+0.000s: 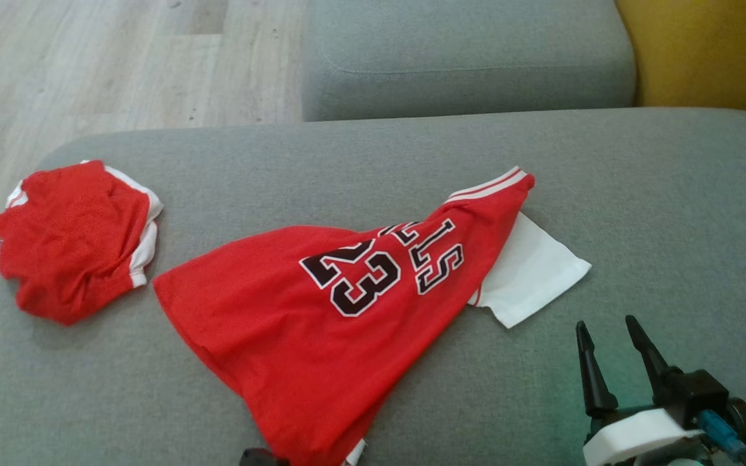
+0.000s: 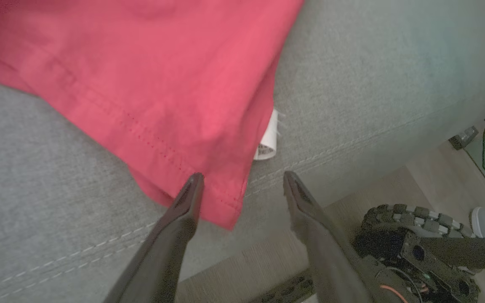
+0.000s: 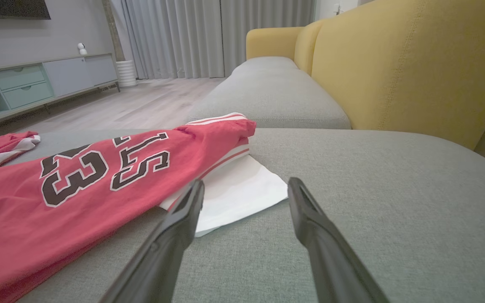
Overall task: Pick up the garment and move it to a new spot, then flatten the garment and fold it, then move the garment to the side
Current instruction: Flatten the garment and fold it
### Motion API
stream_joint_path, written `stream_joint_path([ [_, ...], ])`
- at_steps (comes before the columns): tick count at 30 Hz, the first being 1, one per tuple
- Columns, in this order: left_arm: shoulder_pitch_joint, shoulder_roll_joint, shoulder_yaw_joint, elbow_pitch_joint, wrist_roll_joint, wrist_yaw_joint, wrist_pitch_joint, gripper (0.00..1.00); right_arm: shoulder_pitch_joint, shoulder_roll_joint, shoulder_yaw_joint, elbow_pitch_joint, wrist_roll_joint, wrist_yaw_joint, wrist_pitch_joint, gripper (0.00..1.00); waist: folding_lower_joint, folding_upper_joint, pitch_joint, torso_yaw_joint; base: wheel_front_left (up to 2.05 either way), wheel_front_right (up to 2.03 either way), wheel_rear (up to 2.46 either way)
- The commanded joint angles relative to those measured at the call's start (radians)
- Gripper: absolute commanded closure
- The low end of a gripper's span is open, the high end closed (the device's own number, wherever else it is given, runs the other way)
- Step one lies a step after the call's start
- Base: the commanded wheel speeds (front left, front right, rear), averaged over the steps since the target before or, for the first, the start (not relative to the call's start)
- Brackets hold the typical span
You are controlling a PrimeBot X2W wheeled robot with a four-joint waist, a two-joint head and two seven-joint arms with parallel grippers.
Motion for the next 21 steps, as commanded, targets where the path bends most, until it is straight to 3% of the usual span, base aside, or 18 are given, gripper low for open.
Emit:
stream_joint_path([
  [1,-0.050,-0.001,0.023,-0.026,0.002,0.004,0.002,0.00,-0.048,-0.006,0.024,-0.033,0.003,-0.001,-0.011,0.00,0.0000,0.0000,0.004,-0.008,0.00,0.00,0.00],
  [7,-0.064,-0.002,0.018,0.024,0.024,0.044,0.015,0.00,-0.056,-0.006,0.030,-0.039,0.000,-0.001,-0.011,0.00,0.0000,0.0000,0.017,-0.034,0.00,0.00,0.00],
  [12,-0.089,-0.010,0.017,0.074,0.015,0.051,-0.014,0.00,-0.063,-0.006,0.026,-0.047,-0.012,-0.001,-0.011,0.00,0.0000,0.0000,0.029,-0.046,0.00,0.00,0.00],
  [13,-0.095,-0.011,0.017,0.082,0.013,0.052,-0.020,0.35,-0.067,-0.006,0.026,-0.049,-0.015,-0.001,-0.011,0.00,0.0000,0.0000,0.032,-0.048,0.00,0.00,0.00],
  [14,-0.100,-0.012,0.016,0.090,0.013,0.053,-0.026,0.57,-0.072,-0.006,0.026,-0.051,-0.019,-0.001,-0.011,0.00,0.0000,0.0000,0.036,-0.049,0.00,0.00,0.00],
  [17,-0.115,-0.014,0.013,0.112,0.012,0.056,-0.039,0.87,-0.095,-0.007,0.028,-0.058,-0.031,-0.001,-0.011,0.00,0.0000,0.0000,0.043,-0.051,0.00,0.00,0.00],
  [19,-0.124,-0.014,0.011,0.127,0.010,0.056,-0.046,1.00,-0.119,-0.013,0.028,-0.063,-0.037,-0.001,-0.011,0.00,0.0000,0.0000,0.049,-0.052,0.00,0.00,0.00],
  [21,-0.134,-0.015,0.008,0.141,0.011,0.056,-0.051,1.00,-0.152,-0.025,0.025,-0.061,-0.041,-0.001,-0.011,0.00,0.0000,0.0000,0.057,-0.050,0.00,0.00,0.00],
])
